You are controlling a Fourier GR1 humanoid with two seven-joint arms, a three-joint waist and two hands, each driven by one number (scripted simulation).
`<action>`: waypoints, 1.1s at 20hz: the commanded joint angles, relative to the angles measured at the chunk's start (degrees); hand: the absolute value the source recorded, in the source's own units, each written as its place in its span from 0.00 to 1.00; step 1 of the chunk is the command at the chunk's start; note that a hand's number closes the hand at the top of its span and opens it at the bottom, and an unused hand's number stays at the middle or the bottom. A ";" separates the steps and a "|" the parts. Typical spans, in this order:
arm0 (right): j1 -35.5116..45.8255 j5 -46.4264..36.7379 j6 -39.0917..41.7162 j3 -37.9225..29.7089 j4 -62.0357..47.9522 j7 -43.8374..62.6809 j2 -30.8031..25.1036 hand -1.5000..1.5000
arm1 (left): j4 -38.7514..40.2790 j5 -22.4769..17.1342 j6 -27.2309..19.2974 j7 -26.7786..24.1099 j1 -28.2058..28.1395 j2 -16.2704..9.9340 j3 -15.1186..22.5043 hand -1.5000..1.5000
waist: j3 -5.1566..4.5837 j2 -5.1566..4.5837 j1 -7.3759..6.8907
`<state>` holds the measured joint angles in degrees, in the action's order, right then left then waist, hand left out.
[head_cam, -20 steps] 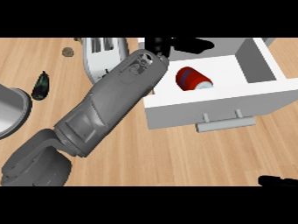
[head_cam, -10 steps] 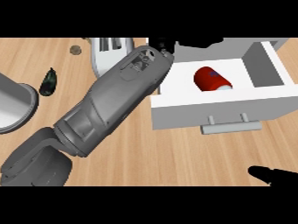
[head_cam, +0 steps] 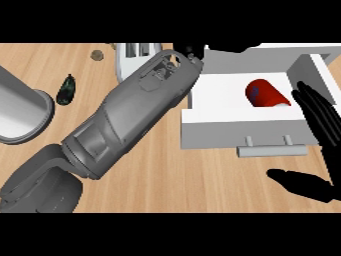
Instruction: Pick up the can, place it into the drawer and close the drawer
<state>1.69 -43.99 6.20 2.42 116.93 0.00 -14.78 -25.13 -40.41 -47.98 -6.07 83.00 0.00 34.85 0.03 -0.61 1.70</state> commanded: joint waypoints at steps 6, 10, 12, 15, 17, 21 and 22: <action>4.39 -17.72 -11.04 6.36 -18.77 -0.60 2.92 0.00 | -4.68 2.71 -0.65 5.20 -0.30 -2.53 -0.18 0.00 | 0.01 0.77 -2.86; 10.23 -16.13 -14.68 2.21 -26.84 -1.21 4.65 0.00 | -11.16 4.31 0.52 6.98 -4.49 -7.00 -0.32 0.00 | -0.01 0.80 -3.02; 11.72 -17.33 -17.36 2.50 -31.62 -1.90 6.02 0.00 | -13.89 5.67 -0.06 10.36 -5.90 -8.54 1.25 0.00 | 0.00 0.90 -3.38; 13.31 -17.51 -21.52 0.71 -38.94 -4.20 6.36 0.00 | -19.08 6.44 -1.33 15.34 -5.82 -11.55 1.96 0.00 | 0.03 1.02 -3.98; 17.23 -18.30 -21.63 -0.34 -42.65 -4.17 5.84 0.00 | -21.29 6.63 0.44 14.69 -8.02 -14.69 0.98 0.00 | 0.00 0.83 -3.97; 18.83 -19.74 -27.29 -2.16 -50.48 -6.63 5.82 0.00 | -24.22 7.60 0.46 17.30 -8.65 -16.94 1.76 0.00 | 0.05 0.65 -4.33; 19.82 -21.04 -27.63 -1.50 -52.22 -5.64 6.99 0.00 | -25.06 7.20 2.02 16.87 -9.85 -18.18 1.30 0.00 | 0.03 0.54 -4.64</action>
<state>19.82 -64.38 -18.96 1.54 74.17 -5.78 -9.95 -47.14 -33.59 -47.39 8.90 74.32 -14.99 36.42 -1.30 1.24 -2.63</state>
